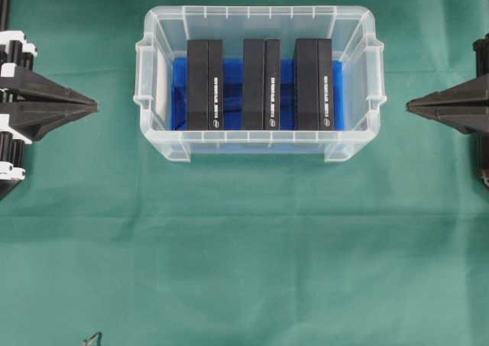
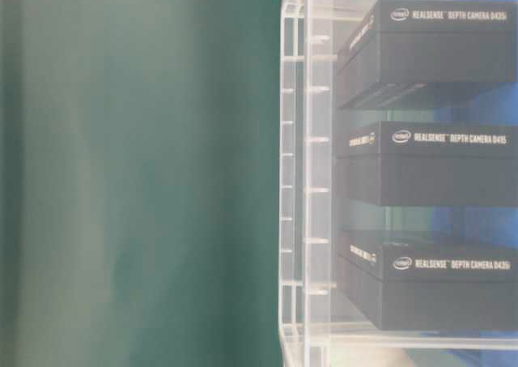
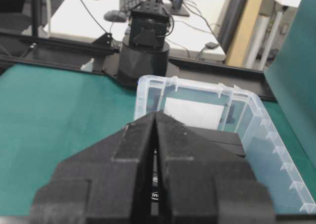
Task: Take the box out of the case with the right arm.
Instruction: 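Raise the right gripper and swing it toward the case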
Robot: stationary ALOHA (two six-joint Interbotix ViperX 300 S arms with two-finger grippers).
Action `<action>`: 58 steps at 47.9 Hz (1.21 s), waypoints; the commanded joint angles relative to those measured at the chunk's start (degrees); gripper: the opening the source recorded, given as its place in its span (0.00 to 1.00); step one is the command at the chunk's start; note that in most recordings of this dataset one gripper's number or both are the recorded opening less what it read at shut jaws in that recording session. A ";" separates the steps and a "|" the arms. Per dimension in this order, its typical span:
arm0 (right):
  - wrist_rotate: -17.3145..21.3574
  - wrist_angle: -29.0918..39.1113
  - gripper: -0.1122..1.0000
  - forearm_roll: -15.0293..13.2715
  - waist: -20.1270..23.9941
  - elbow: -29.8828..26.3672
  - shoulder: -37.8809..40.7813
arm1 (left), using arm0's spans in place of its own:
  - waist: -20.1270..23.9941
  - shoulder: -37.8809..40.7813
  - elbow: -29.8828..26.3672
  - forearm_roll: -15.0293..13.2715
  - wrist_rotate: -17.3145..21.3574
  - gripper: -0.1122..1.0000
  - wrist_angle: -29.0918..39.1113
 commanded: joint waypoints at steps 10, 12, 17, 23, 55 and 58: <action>0.88 5.36 0.11 0.26 -0.26 -3.43 1.05 | 0.18 0.53 -2.90 1.41 -0.35 0.12 3.25; 1.49 6.59 0.11 0.26 -0.26 -4.22 0.97 | 0.18 0.44 -3.08 1.41 -0.62 0.12 3.69; 3.43 9.76 0.11 0.26 -0.26 -7.29 0.97 | 0.18 -0.18 -4.66 1.41 -1.58 0.12 5.10; 6.50 15.73 0.11 0.26 -0.35 -13.27 1.23 | 0.18 -0.97 -8.79 1.41 -2.11 0.12 9.49; 10.90 47.20 0.11 0.26 -0.44 -30.85 6.15 | 0.09 0.53 -26.63 1.41 -2.20 0.12 41.92; 12.22 52.47 0.11 0.26 -0.53 -31.99 6.68 | -0.18 1.05 -28.12 1.41 -2.20 0.12 47.64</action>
